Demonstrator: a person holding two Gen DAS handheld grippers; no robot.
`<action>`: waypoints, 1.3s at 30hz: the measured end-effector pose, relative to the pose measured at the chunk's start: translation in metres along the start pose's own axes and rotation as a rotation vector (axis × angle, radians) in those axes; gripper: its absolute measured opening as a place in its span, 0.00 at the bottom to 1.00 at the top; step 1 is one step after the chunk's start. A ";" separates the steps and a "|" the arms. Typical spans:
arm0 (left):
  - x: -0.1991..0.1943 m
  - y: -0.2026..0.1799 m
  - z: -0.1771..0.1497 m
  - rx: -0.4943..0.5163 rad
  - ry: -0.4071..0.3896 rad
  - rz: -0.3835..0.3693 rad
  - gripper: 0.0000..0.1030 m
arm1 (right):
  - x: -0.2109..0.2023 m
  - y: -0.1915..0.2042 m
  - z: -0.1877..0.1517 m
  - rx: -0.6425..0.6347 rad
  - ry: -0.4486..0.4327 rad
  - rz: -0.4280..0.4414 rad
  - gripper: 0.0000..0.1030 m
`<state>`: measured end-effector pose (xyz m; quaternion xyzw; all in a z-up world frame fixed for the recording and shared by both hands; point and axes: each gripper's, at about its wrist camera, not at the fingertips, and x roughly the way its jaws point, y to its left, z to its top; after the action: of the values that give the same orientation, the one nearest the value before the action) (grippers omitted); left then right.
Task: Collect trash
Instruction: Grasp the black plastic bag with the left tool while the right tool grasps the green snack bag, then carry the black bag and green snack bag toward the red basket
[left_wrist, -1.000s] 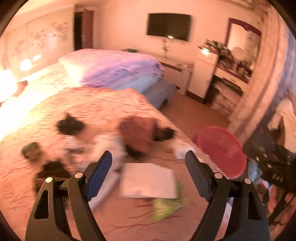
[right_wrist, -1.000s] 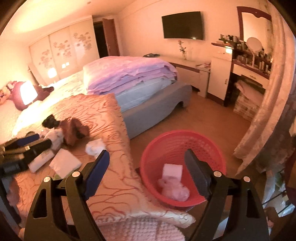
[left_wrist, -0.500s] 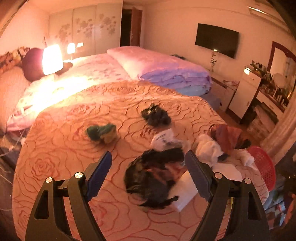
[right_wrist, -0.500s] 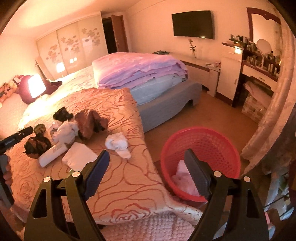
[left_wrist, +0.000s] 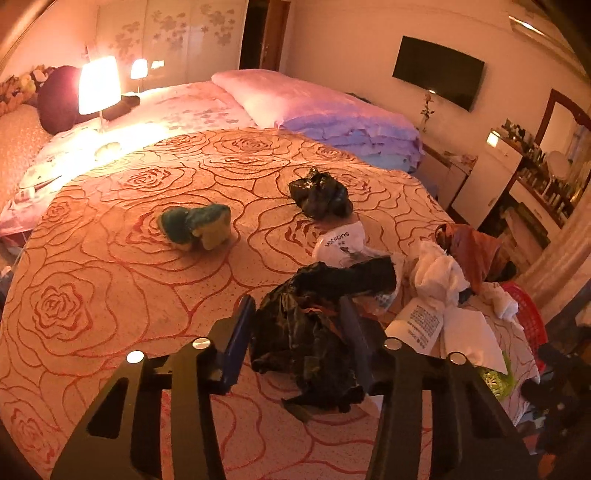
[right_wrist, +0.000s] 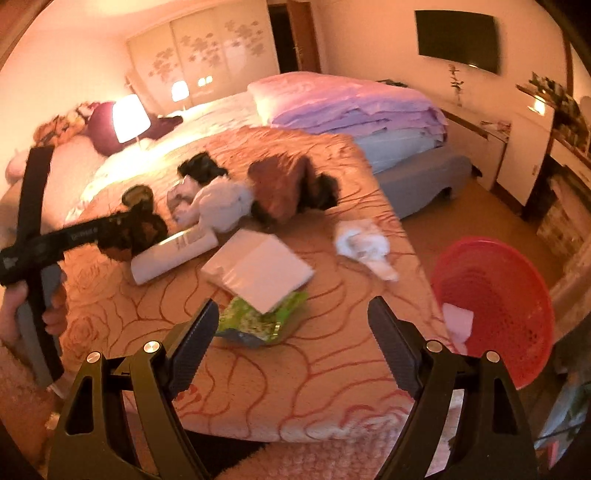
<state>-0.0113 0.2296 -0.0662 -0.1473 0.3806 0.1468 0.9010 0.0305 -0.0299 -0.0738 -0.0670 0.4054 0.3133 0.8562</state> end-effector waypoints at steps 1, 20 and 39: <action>-0.001 0.000 0.000 0.000 -0.004 -0.005 0.37 | 0.006 0.004 0.000 -0.006 0.012 0.001 0.78; -0.016 0.015 0.000 -0.026 -0.035 -0.021 0.26 | 0.031 0.009 -0.010 -0.008 0.048 -0.042 0.42; -0.051 0.006 0.004 -0.003 -0.117 -0.059 0.26 | -0.012 -0.011 -0.006 0.020 -0.043 -0.063 0.34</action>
<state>-0.0451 0.2286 -0.0277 -0.1509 0.3227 0.1292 0.9254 0.0274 -0.0466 -0.0704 -0.0644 0.3876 0.2833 0.8748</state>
